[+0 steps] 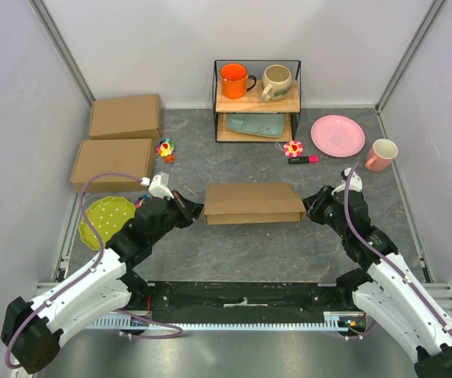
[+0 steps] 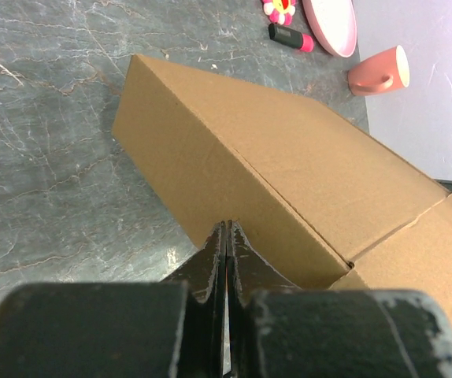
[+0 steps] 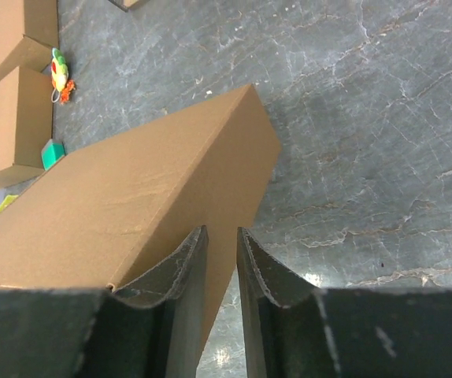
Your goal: Fold the paper box
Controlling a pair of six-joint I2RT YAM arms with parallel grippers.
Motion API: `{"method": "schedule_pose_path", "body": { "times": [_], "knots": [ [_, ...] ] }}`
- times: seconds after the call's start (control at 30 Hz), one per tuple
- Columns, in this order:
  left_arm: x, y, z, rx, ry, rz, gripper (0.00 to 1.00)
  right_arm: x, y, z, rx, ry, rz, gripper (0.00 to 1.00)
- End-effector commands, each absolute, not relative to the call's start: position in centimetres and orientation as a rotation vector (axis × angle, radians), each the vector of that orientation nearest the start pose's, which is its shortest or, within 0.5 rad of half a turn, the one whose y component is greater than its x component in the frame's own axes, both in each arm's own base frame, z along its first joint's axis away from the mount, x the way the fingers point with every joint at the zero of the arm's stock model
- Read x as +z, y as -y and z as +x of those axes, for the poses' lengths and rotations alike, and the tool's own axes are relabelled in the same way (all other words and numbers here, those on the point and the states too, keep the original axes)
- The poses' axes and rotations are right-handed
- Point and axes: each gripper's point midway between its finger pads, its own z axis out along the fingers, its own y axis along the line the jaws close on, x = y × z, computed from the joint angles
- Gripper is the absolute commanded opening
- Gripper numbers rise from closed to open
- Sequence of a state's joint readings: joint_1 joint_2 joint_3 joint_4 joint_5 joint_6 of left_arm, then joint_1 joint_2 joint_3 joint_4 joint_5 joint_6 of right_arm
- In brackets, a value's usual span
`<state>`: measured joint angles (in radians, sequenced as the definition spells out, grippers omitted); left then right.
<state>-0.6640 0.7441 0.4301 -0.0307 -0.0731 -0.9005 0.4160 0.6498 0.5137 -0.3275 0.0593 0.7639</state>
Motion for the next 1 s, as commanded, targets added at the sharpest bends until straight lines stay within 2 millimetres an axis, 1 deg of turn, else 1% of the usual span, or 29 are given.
{"method": "schedule_pose_path", "body": {
  "times": [0.0, 0.07, 0.1, 0.17, 0.23, 0.27, 0.3, 0.43, 0.53, 0.6, 0.73, 0.83, 0.9, 0.97],
  "knots": [
    [21.4, 23.2, 21.3, -1.191, -1.955, -0.214, 0.02, 21.3, -15.4, 24.1, 0.868, -1.967, 0.346, 0.31],
    [22.4, 23.4, 21.3, -1.213, -1.944, -0.225, 0.02, 21.8, -15.5, 24.1, 0.880, -1.967, 0.349, 0.33],
    [22.2, 23.4, 21.2, -1.209, -1.966, -0.229, 0.02, 22.3, -15.5, 24.0, 0.883, -1.970, 0.349, 0.34],
    [23.0, 23.7, 20.9, -1.226, -1.978, -0.213, 0.03, 22.5, -15.6, 23.9, 0.888, -1.980, 0.349, 0.35],
    [23.3, 23.8, 20.7, -1.232, -1.984, -0.204, 0.04, 22.4, -15.6, 23.7, 0.886, -1.987, 0.347, 0.36],
    [23.2, 23.7, 20.7, -1.233, -1.985, -0.205, 0.04, 22.3, -15.5, 23.6, 0.886, -1.987, 0.347, 0.36],
    [23.1, 23.7, 20.7, -1.232, -1.987, -0.210, 0.04, 21.7, -15.5, 23.5, 0.880, -1.999, 0.350, 0.36],
    [21.8, 23.5, 20.1, -1.243, -2.012, -0.226, 0.04, 20.4, -15.5, 22.8, 0.895, -2.019, 0.356, 0.36],
    [21.0, 23.3, 19.6, -1.251, -2.028, -0.232, 0.04, 19.9, -15.2, 22.3, 0.895, -2.023, 0.361, 0.37],
    [20.8, 23.1, 19.4, -1.251, -2.031, -0.243, 0.04, 19.9, -15.1, 21.9, 0.895, -2.026, 0.355, 0.37],
    [21.4, 22.9, 19.1, -1.262, -2.021, -0.245, 0.08, 20.3, -15.1, 21.7, 0.903, -2.025, 0.356, 0.40],
    [21.1, 23.2, 19.0, -1.262, -2.051, -0.237, 0.11, 19.7, -15.4, 21.7, 0.909, -2.055, 0.362, 0.42],
    [20.5, 23.4, 18.9, -1.262, -2.079, -0.243, 0.11, 18.9, -15.5, 21.7, 0.905, -2.077, 0.370, 0.43],
    [19.8, 23.7, 18.6, -1.283, -2.108, -0.250, 0.12, 18.7, -15.5, 21.6, 0.911, -2.084, 0.381, 0.43]
  ]
}}
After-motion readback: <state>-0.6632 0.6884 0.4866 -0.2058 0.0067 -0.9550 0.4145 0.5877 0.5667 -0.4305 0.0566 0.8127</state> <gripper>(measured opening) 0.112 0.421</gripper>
